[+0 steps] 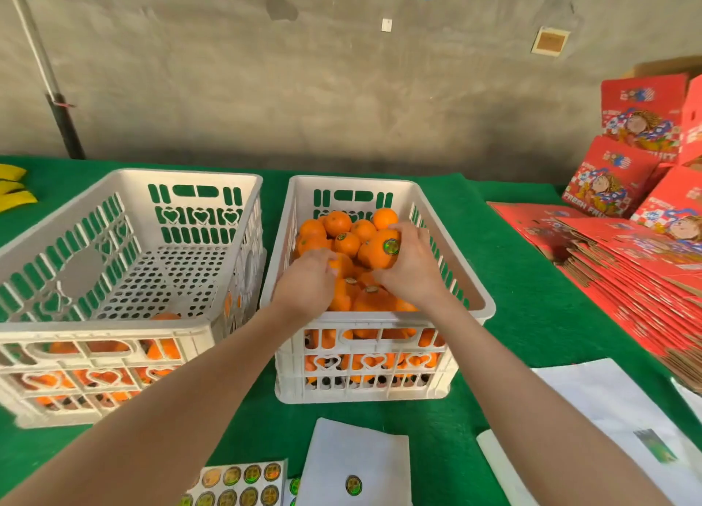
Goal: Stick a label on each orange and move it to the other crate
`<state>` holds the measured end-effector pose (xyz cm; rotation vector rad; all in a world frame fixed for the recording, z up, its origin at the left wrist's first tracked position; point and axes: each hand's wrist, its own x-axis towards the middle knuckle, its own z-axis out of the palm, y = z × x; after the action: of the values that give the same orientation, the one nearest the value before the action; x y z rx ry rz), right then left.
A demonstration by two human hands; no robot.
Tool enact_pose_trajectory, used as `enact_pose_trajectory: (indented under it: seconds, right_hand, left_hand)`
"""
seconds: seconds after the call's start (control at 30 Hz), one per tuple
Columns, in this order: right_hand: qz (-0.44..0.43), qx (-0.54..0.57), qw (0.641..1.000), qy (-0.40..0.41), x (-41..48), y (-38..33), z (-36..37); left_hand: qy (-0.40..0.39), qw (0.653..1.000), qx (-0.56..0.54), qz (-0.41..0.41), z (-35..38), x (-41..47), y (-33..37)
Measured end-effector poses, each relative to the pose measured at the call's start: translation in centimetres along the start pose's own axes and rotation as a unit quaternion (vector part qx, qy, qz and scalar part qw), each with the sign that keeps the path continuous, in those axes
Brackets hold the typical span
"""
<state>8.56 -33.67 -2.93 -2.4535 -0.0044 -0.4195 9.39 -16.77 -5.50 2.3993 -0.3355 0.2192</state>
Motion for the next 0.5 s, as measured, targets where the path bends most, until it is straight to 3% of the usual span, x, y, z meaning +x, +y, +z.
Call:
enact_pose_trajectory:
  seconds: [0.17, 0.4, 0.47, 0.5]
  right_hand:
    - [0.096, -0.271, 0.950, -0.124, 3.9, 5.7, 0.3]
    - [0.090, -0.293, 0.940, -0.152, 3.9, 7.0, -0.2]
    - [0.027, -0.253, 0.965, -0.063, 2.5, 5.4, -0.9]
    - [-0.035, -0.178, 0.983, 0.015, 1.0, 4.1, -0.9]
  left_hand:
    - [-0.015, 0.997, 0.073, -0.012, 1.4, 0.7, -1.6]
    - [0.009, 0.994, 0.104, 0.012, 1.3, 0.5, -1.4]
    - [0.013, 0.993, 0.113, 0.014, 1.3, 0.4, -1.3]
    - [0.017, 0.993, 0.117, 0.015, 1.2, 0.3, -1.2]
